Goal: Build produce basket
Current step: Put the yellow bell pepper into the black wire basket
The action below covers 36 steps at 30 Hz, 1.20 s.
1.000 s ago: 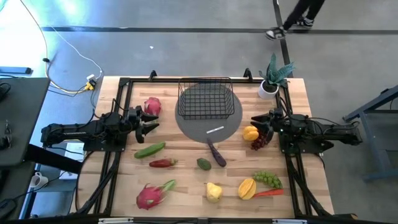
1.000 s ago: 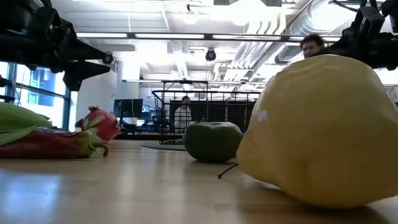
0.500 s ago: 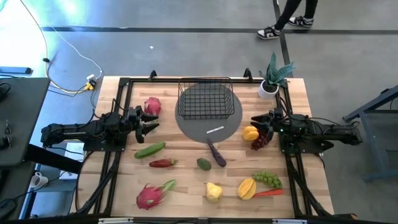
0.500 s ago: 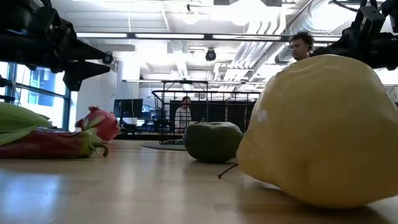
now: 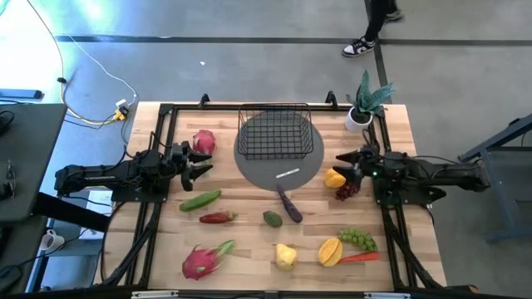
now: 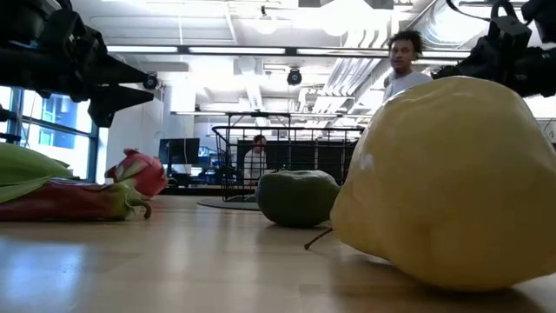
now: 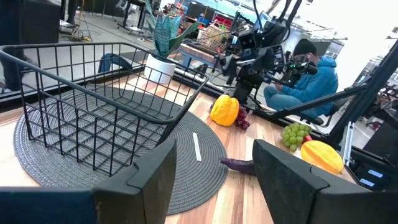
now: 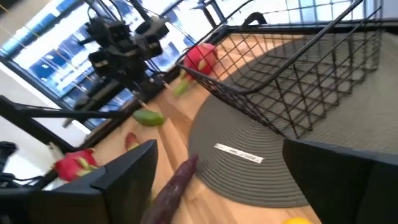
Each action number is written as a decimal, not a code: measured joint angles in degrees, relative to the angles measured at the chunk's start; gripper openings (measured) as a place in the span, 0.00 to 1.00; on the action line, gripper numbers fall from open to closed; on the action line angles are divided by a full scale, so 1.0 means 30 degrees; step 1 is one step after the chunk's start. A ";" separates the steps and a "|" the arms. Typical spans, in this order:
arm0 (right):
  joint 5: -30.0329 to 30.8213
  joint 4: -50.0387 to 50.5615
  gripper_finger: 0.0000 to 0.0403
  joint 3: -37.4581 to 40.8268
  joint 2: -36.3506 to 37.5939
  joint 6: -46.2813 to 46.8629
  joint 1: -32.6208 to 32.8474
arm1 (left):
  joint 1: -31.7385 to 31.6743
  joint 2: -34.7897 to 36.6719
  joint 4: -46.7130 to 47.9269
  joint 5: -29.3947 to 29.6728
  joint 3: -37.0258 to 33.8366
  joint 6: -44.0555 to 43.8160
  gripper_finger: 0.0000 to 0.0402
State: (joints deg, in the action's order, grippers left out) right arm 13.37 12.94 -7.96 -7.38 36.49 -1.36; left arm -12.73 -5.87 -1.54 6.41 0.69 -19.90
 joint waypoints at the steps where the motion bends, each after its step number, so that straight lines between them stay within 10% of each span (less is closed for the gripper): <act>1: 0.0139 0.0423 0.84 -0.0439 -0.0334 -0.0192 0.0001 | -0.0001 -0.0005 0.0000 0.0003 0.0000 0.0000 0.50; 23: 0.0753 1.2285 0.99 -1.0642 -1.2309 0.4935 0.0003 | -0.0001 -0.0001 0.0005 -0.0003 0.0005 0.0000 0.50; 36: -0.0620 1.3322 0.99 -1.1456 -1.6334 0.9935 -0.0002 | 0.0002 -0.0002 0.0002 0.0001 0.0000 0.0000 0.50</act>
State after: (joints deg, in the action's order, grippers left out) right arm 11.51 52.91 -42.33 -56.38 66.30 -1.37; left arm -12.72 -5.87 -1.53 6.41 0.69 -19.90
